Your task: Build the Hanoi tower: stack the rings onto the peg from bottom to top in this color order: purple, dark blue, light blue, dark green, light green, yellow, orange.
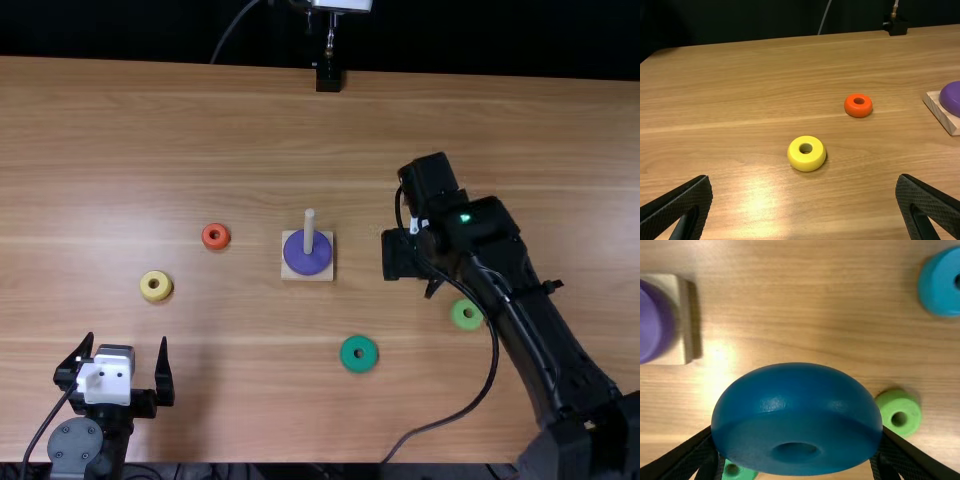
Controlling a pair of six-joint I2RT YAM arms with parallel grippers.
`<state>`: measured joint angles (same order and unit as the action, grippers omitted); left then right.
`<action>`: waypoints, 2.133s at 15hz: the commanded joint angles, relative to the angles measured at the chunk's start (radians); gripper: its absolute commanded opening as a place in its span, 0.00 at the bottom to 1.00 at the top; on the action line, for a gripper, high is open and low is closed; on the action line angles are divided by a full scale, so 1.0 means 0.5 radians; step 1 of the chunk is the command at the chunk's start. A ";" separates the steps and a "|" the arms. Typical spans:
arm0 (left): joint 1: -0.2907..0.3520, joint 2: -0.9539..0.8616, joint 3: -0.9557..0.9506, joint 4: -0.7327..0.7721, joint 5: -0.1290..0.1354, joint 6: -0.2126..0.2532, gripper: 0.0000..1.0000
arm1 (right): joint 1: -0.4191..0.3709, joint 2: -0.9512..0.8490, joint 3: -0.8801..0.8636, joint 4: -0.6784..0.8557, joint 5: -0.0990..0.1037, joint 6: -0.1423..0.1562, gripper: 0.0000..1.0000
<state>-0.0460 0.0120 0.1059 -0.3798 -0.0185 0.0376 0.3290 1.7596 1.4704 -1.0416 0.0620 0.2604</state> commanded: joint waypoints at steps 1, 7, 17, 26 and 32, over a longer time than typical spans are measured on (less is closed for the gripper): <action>-0.009 -0.024 -0.212 -0.161 0.015 -0.005 1.00 | 0.014 -0.028 -0.054 0.067 0.005 -0.002 0.00; -0.009 -0.024 -0.212 -0.161 0.015 -0.005 1.00 | 0.032 0.251 -0.081 0.159 0.005 0.002 0.00; -0.009 -0.024 -0.212 -0.161 0.015 -0.005 1.00 | 0.100 0.537 -0.066 0.159 0.005 0.028 0.21; -0.009 -0.024 -0.212 -0.161 0.015 -0.005 1.00 | 0.087 0.558 0.050 0.207 0.005 0.094 1.00; -0.009 -0.024 -0.212 -0.161 0.015 -0.005 1.00 | 0.081 0.463 0.017 0.203 0.005 0.481 1.00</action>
<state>-0.0460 0.0120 0.1055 -0.3798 -0.0185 0.0372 0.3721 2.0285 1.4780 -0.9413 0.0578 0.4393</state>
